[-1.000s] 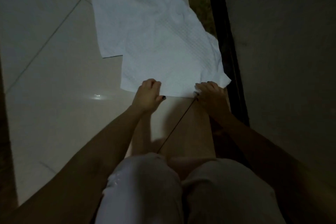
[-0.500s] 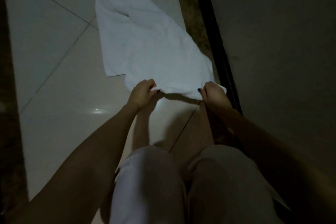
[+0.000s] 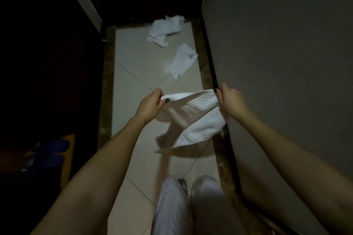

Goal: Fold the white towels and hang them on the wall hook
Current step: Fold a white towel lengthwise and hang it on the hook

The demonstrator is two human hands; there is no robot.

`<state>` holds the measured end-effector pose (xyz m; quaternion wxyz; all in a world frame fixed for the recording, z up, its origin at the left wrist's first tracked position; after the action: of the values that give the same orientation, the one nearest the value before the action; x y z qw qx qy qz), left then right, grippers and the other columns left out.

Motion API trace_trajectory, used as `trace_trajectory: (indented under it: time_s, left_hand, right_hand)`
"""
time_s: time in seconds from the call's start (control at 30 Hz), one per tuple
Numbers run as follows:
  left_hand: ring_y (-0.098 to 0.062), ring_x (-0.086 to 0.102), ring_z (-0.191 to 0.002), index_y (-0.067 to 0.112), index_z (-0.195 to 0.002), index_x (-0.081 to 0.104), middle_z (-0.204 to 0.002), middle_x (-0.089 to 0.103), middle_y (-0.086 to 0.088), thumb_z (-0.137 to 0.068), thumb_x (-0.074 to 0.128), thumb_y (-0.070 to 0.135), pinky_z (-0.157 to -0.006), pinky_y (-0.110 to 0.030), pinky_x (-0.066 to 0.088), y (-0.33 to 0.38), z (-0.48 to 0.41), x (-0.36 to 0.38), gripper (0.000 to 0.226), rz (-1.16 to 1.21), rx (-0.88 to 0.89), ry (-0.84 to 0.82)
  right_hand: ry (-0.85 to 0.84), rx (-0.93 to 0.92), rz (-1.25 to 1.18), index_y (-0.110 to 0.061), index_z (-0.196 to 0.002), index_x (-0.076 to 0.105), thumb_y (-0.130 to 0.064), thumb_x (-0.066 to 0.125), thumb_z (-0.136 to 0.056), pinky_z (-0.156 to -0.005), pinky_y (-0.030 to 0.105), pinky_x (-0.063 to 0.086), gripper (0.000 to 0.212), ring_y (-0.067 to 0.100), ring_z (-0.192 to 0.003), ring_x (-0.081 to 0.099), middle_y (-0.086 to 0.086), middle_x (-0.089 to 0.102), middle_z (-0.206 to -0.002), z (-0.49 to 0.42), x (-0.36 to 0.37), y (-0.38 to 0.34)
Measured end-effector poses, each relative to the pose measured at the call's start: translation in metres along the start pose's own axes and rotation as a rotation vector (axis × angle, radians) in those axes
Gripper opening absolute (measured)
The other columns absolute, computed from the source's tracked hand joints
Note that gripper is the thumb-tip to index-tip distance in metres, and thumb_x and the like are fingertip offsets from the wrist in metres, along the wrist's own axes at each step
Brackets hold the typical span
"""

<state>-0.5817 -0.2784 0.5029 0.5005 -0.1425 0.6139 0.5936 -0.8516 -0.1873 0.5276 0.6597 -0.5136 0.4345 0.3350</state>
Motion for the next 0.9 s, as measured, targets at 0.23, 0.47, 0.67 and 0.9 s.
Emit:
trace_trajectory:
  time_s: [0.23,0.47,0.67,0.9]
  left_hand:
    - [-0.020,0.051,-0.072,0.009,-0.086,0.049,-0.081,0.058,-0.011,-0.096,0.052,0.028,-0.063,-0.035,0.038,0.090,0.048,-0.221,0.022,0.131,0.002,0.134]
    - [0.002,0.043,-0.061,0.024,-0.072,0.047,-0.071,0.050,0.010,-0.090,0.061,0.035,-0.059,-0.023,0.036,0.135,0.096,-0.369,0.025,0.248,0.090,0.316]
    - [-0.008,0.052,-0.077,0.030,-0.091,0.054,-0.088,0.054,0.010,-0.073,0.070,0.053,-0.064,-0.029,0.045,0.150,0.145,-0.459,0.033,-0.215,0.319,0.501]
    - [-0.018,0.059,-0.067,0.010,-0.082,0.065,-0.074,0.061,-0.001,-0.089,0.059,0.030,-0.059,-0.043,0.049,0.132,0.174,-0.517,0.022,-0.292,0.424,0.805]
  right_hand:
    - [-0.045,-0.271,0.086,-0.004,-0.079,0.056,-0.045,0.048,-0.097,-0.056,0.035,0.032,0.046,0.035,-0.070,0.058,0.014,0.057,-0.070,-0.021,-0.203,-0.126]
    - [0.010,-0.352,-0.073,-0.017,-0.052,0.041,-0.046,0.055,-0.095,-0.051,0.032,0.029,0.053,0.015,-0.051,0.041,0.000,0.042,-0.052,-0.041,-0.322,-0.231]
    - [0.105,-0.486,-0.240,-0.018,-0.050,0.040,-0.045,0.059,-0.093,-0.047,0.028,0.025,0.054,0.010,-0.044,0.032,-0.002,0.037,-0.049,-0.052,-0.365,-0.317]
    - [0.271,-0.697,-0.049,-0.017,-0.056,0.042,-0.049,0.051,-0.094,-0.051,0.031,0.030,0.051,0.020,-0.051,0.045,-0.001,0.042,-0.052,-0.084,-0.374,-0.391]
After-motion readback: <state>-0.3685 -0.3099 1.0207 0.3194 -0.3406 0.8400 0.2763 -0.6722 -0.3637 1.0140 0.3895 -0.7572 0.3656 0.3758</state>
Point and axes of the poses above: each hand's wrist, its own z-axis away from the middle knuckle, its own x-axis out of the palm, y = z × x, the point moved 1 cm from there along -z, towards the middle knuckle
